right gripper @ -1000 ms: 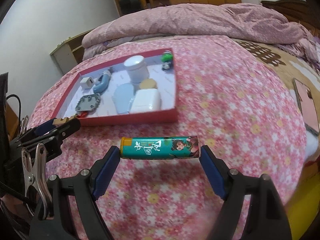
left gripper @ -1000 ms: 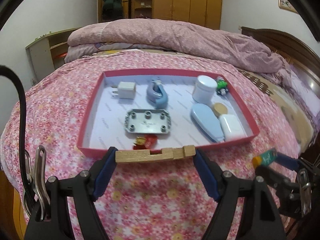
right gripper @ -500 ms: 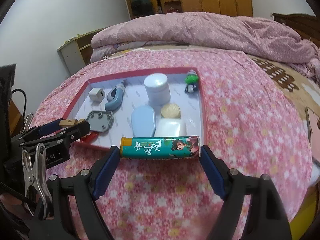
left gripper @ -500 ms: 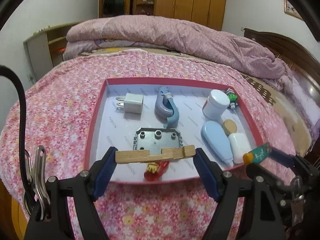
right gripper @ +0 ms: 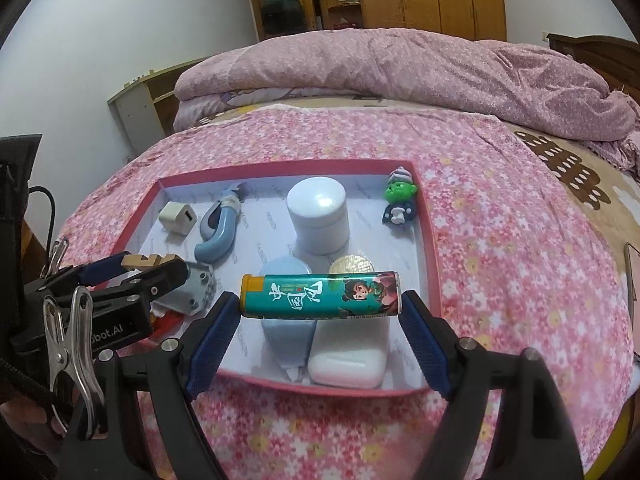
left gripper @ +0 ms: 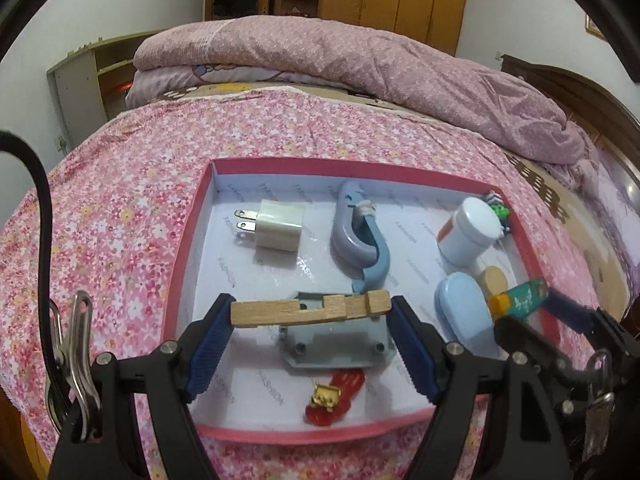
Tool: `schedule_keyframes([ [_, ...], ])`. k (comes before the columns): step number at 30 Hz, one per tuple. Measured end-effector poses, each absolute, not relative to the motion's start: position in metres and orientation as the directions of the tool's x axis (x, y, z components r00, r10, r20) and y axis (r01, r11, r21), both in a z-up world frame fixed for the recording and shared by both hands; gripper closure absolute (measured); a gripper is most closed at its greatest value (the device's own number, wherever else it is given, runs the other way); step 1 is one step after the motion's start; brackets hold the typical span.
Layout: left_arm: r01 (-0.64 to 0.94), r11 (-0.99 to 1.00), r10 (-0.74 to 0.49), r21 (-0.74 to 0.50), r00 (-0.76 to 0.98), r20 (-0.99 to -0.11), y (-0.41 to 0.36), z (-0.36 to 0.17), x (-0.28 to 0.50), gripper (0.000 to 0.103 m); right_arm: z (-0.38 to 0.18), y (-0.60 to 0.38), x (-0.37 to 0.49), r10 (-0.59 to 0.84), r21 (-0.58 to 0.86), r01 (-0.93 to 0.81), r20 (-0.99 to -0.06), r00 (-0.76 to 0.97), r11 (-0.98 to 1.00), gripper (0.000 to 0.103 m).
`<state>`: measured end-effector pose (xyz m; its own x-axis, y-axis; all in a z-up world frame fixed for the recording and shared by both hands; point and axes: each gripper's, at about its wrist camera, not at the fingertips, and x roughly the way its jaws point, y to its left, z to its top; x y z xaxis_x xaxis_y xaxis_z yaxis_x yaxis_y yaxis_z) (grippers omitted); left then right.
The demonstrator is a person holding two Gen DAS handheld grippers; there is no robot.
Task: Organize rigid objects
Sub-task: 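Lift and carry the wooden piece and green bar over the red tray, then lower and release the wooden piece with left gripper while right releases the green bar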
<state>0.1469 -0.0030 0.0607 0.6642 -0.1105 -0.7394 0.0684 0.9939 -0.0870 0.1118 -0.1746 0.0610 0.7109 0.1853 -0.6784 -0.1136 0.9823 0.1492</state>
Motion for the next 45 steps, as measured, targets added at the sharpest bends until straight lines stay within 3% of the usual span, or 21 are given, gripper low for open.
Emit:
schedule_keyframes([
  [21, 0.035, 0.998, -0.062, -0.052, 0.669, -0.741, -0.006, 0.046, 0.168, 0.021, 0.042, -0.169, 0.138, 0.141, 0.085, -0.113, -0.681, 0.718, 0.99, 0.02],
  [45, 0.037, 0.998, -0.058, -0.044, 0.682, -0.73, -0.009, 0.045, 0.168, 0.017, 0.037, -0.167, 0.138, 0.172, 0.112, -0.13, -0.656, 0.735, 0.985, 0.02],
])
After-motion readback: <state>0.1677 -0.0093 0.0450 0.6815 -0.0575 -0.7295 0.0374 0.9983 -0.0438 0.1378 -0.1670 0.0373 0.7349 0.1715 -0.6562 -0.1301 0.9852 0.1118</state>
